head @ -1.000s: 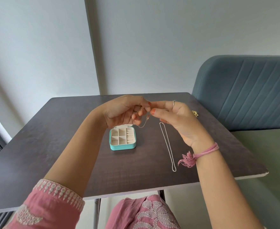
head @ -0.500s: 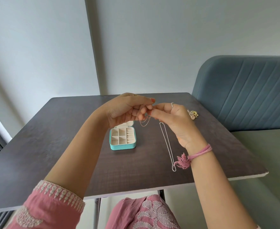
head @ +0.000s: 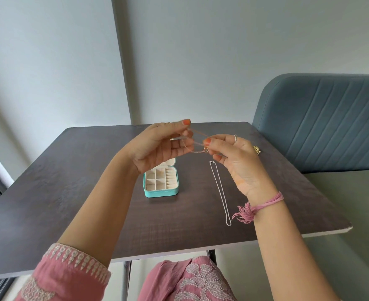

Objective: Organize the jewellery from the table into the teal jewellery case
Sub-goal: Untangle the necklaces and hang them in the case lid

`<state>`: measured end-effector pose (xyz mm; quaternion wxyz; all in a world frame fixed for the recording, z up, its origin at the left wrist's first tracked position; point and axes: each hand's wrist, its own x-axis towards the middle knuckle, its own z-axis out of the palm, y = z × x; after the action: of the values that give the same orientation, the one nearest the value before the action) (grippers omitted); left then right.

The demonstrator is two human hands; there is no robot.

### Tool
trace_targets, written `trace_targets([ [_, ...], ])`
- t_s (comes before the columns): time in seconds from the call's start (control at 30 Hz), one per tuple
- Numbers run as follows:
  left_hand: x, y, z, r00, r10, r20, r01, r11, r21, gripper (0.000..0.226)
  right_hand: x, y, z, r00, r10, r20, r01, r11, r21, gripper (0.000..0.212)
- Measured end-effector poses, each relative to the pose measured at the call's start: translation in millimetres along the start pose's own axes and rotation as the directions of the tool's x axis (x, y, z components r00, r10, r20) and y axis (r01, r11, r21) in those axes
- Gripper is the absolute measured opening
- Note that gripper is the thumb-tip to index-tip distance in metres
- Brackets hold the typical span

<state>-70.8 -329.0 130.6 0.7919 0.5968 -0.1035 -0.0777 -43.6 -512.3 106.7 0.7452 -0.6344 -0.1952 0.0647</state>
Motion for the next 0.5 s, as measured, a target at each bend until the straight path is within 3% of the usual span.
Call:
trace_targets([
  [0.1, 2.0, 0.9, 3.0, 0.999, 0.018, -0.045, -0.02, 0.999, -0.037, 0.02, -1.5, 2.7, 2.5, 1.0, 0.02, -0.017, -0.02, 0.999, 0.043, 0.004],
  [0.27, 5.1, 3.8, 5.0, 0.999, 0.047, 0.004, -0.046, 0.992, -0.114, 0.017, -4.4, 9.2, 9.5, 0.998, 0.063, -0.017, -0.061, 0.993, 0.105, 0.004],
  [0.5, 3.4, 17.1, 8.8, 0.999, 0.048, -0.013, -0.045, 0.984, 0.172, 0.021, -5.5, 18.4, 9.3, 0.997, 0.077, 0.016, -0.078, 0.994, 0.072, 0.022],
])
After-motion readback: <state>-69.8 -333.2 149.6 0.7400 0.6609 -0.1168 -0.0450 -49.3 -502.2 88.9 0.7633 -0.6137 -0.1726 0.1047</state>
